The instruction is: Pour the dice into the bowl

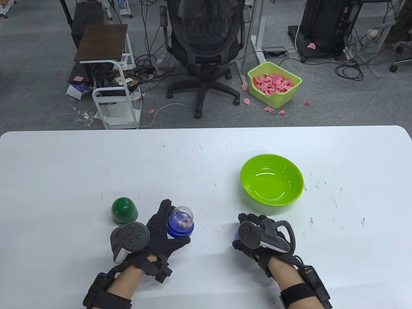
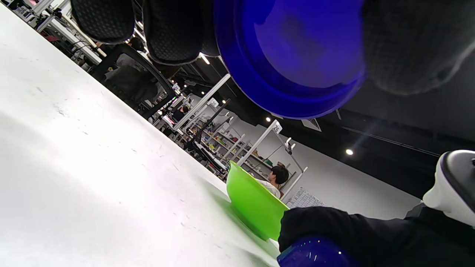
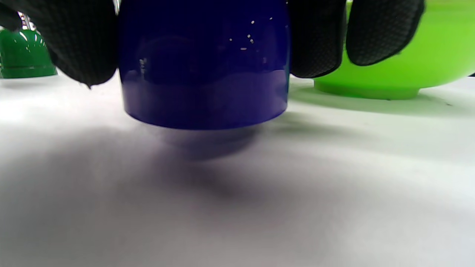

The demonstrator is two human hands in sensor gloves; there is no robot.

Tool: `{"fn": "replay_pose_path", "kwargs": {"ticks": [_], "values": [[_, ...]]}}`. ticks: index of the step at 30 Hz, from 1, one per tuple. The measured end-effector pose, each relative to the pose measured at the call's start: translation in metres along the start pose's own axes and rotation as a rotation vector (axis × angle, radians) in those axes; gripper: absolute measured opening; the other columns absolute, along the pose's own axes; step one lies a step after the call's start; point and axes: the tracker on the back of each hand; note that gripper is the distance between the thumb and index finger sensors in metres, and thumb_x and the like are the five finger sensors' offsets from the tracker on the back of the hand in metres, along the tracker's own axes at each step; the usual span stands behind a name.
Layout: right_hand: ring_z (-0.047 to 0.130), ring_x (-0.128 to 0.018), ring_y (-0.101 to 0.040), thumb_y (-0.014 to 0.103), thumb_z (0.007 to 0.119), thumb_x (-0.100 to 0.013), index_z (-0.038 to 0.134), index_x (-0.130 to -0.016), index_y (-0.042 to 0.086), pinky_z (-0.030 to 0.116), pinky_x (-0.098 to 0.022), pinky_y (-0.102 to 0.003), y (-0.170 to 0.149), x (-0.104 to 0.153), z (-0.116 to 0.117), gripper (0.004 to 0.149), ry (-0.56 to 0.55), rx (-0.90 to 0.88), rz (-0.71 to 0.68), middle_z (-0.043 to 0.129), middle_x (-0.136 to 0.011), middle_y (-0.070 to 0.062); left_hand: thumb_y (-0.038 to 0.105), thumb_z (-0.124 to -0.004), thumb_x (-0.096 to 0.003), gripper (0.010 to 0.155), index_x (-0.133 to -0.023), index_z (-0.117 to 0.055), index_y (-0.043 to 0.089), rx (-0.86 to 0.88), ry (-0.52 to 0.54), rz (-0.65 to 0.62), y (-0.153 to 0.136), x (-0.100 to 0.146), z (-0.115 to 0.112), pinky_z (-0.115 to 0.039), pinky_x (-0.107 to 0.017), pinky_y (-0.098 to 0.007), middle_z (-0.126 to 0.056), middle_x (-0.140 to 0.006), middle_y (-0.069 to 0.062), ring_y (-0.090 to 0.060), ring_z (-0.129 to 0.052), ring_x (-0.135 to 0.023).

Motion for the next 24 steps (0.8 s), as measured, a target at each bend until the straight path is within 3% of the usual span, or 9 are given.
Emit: {"fn": "replay_pose_path", "kwargs": {"ticks": [11,14,20,24], "values": [[0.069,-0.089,-0.06,0.058,0.077,-0.049,0.044,-0.111,0.003,0.062,-0.062,-0.075,0.001,0.0,0.013,0.089,0.052,0.046,0.01,0.065,-0.11,-0.03,0.068,-0.089,-0.0303,0.113,-0.107,-0.022,0.019,-0.004,0.002,-0.002,-0.001,-0.001,0.001,-0.065,-0.073,-0.06,-0.062,-0.107,-0.009,-0.034,-0.074,-0.095],[0.068,-0.09,-0.061,0.058,0.077,-0.049,0.042,-0.112,0.003,0.061,-0.062,-0.075,0.005,0.0,0.002,0.091,0.007,0.047,-0.002,0.063,-0.11,-0.031,0.068,-0.089,-0.0304,0.113,-0.107,-0.022,0.019,-0.015,-0.002,-0.006,0.0,-0.001,0.001,-0.065,-0.073,-0.06,-0.062,-0.108,-0.008,-0.034,-0.074,-0.095],[0.075,-0.086,-0.059,0.057,0.076,-0.05,0.045,-0.111,0.002,0.066,-0.06,-0.074,0.031,0.0,-0.048,0.088,-0.186,-0.128,-0.116,0.067,-0.108,-0.03,0.067,-0.09,-0.0306,0.113,-0.107,-0.022,0.019,-0.062,-0.022,-0.018,0.002,-0.001,-0.002,-0.064,-0.073,-0.06,-0.061,-0.108,-0.009,-0.034,-0.074,-0.095],[0.08,-0.082,-0.058,0.057,0.074,-0.051,0.047,-0.11,0.002,0.07,-0.058,-0.072,0.052,-0.003,-0.07,0.086,-0.244,-0.232,-0.185,0.07,-0.106,-0.031,0.067,-0.09,-0.0301,0.114,-0.107,-0.022,0.019,-0.06,-0.034,-0.02,0.003,-0.001,-0.003,-0.064,-0.073,-0.061,-0.062,-0.107,-0.01,-0.034,-0.074,-0.095]]}}
Point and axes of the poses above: the tracker on the back of each hand, its own y axis roughly to the thumb side, its own x axis roughly from the fingertips to the wrist, z = x × y
